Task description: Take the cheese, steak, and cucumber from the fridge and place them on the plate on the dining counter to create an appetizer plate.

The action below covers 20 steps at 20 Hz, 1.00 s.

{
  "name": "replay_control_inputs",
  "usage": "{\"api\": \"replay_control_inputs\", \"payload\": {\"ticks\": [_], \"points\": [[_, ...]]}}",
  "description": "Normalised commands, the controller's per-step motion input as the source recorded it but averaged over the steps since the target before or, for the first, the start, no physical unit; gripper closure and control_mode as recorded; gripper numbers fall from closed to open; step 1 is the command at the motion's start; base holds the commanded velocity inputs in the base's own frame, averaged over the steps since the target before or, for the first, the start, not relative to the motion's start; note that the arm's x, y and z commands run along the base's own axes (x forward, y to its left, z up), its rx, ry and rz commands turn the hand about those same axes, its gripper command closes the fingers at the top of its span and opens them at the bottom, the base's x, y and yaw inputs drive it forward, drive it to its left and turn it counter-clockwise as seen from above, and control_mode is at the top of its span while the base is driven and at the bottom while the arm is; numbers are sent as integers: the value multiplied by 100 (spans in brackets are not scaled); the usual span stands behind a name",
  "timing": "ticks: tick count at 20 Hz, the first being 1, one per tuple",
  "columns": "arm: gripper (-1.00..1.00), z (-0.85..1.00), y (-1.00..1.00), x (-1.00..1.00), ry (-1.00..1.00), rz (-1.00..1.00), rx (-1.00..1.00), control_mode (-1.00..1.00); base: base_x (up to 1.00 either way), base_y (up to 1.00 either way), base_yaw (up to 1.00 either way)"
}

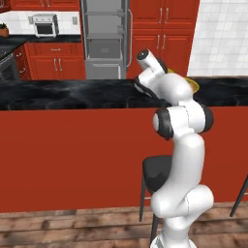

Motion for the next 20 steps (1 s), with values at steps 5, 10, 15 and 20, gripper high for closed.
{"api": "replay_control_inputs", "payload": {"ticks": [5, 10, 15, 20], "points": [[100, -2, -7, -5, 0, 0, 7, -100, 0, 0, 0], [100, 0, -15, 20, 0, 0, 7, -100, 0, 0, 0], [100, 0, -7, 54, 0, 0, 2, -100, 0, 0, 0], [100, 0, 0, 47, 0, 0, 0, -100, 0, 0, 0]]}}
